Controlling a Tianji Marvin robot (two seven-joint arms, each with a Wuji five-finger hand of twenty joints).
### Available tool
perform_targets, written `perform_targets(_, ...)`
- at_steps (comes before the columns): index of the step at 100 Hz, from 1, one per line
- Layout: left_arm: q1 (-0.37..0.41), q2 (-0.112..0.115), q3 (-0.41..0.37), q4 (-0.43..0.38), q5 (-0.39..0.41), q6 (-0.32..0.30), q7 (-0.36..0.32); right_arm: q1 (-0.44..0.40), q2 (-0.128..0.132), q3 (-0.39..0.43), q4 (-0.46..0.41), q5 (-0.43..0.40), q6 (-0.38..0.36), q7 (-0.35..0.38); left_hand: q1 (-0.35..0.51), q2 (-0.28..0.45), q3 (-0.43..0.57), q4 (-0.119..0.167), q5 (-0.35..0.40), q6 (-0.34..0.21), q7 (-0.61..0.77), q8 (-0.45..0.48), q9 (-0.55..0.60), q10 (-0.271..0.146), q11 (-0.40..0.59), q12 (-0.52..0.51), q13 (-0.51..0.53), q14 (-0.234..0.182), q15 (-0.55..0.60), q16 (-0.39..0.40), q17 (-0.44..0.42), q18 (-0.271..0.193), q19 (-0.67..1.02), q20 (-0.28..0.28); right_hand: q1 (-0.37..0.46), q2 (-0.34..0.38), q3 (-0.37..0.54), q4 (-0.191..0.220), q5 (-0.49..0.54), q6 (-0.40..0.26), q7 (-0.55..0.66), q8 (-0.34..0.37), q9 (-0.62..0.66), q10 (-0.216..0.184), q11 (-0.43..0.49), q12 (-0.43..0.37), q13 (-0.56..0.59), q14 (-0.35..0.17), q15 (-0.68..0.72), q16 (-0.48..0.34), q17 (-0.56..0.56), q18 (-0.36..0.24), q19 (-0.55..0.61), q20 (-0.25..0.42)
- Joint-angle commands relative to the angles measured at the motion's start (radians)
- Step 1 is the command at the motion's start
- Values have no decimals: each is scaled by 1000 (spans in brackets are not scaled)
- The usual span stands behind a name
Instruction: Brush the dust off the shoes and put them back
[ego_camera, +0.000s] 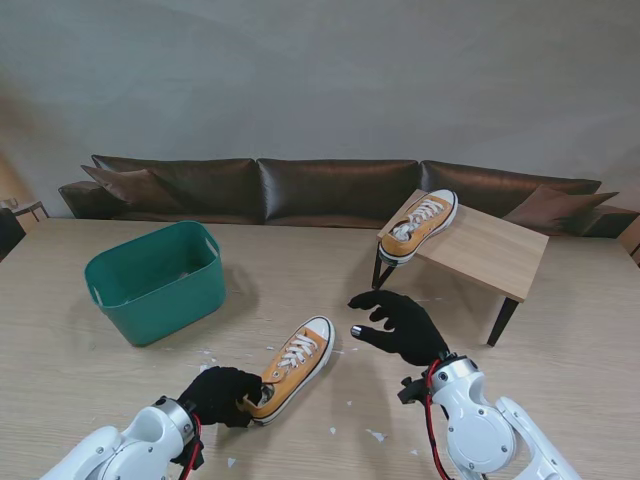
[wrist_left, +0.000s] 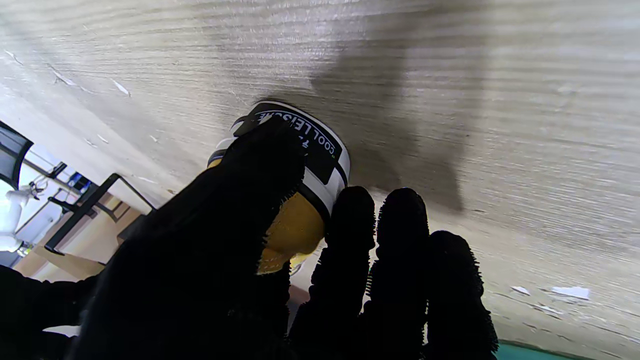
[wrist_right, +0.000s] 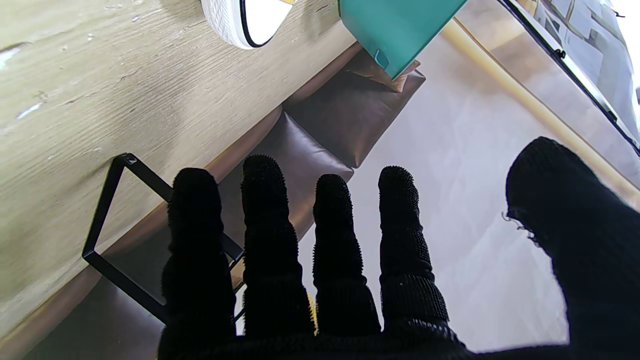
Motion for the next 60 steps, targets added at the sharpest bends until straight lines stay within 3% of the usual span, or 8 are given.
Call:
perform_targets(1,-14,-13,19,24,18,-1,-9,-12,-2,1,-11,2,3,16,51,32,68,-21,24,70,109,36,59,-54,16,4,65,-6,51,13,44,1,62,-13,-6,22,19,22,8,5,-9,18,12,8,-13,-10,15,2,7,3,-220,16,-20,10)
perform_targets(5,-25,-12,31,33,33,-2,-1,-13,-2,2,-13,3,4,17,50,22,75,-23,31,78,118,33,95,-70,31,1,110,-19,70,12,88,2,82,-17,-8,25,18,22,4,11,-10,17,11,8,-13,-10,15,2,7,4,-220,17,-21,10)
perform_targets(13,-47,-10,52,49,92,-15,23,-18,-1,8,-18,5,5,21,17,-18,113,-41,49,79,172,18,162,-109,78,-37,208,-61,103,-20,185,-2,142,-80,-10,31,16,23,-3,22,-12,17,10,9,-13,-10,17,2,8,4,-219,17,-21,11)
perform_targets(16,-54,-11,60,56,113,-19,41,-20,0,10,-20,5,5,23,0,-55,133,-53,78,95,220,62,191,-119,88,-66,248,-67,103,-35,226,1,160,-122,-10,33,16,23,-5,27,-11,17,11,10,-12,-10,18,3,9,4,-218,17,-20,11)
perform_targets(26,-73,-13,77,75,172,-38,103,-27,0,19,-23,8,5,27,-26,-106,138,-64,180,117,307,158,266,-141,91,-124,353,-90,86,-59,333,8,170,-176,-11,36,15,24,-9,34,-10,17,14,10,-11,-10,22,3,11,5,-217,17,-20,11)
perform_targets(43,-77,-8,68,65,223,-63,112,-38,2,32,-25,20,9,38,-38,-134,131,-70,233,110,333,207,301,-162,106,-133,406,-117,68,-56,376,2,163,-213,-11,44,16,26,-15,48,-7,17,13,14,-10,-10,22,5,12,5,-219,18,-21,12)
perform_targets(60,-73,-10,63,68,258,-71,157,-58,5,49,-31,31,5,54,-78,-150,161,-79,279,126,433,259,319,-191,185,-112,449,-149,102,-20,409,9,174,-233,-14,53,17,27,-20,56,-4,16,12,17,-9,-10,26,6,15,7,-217,19,-19,13)
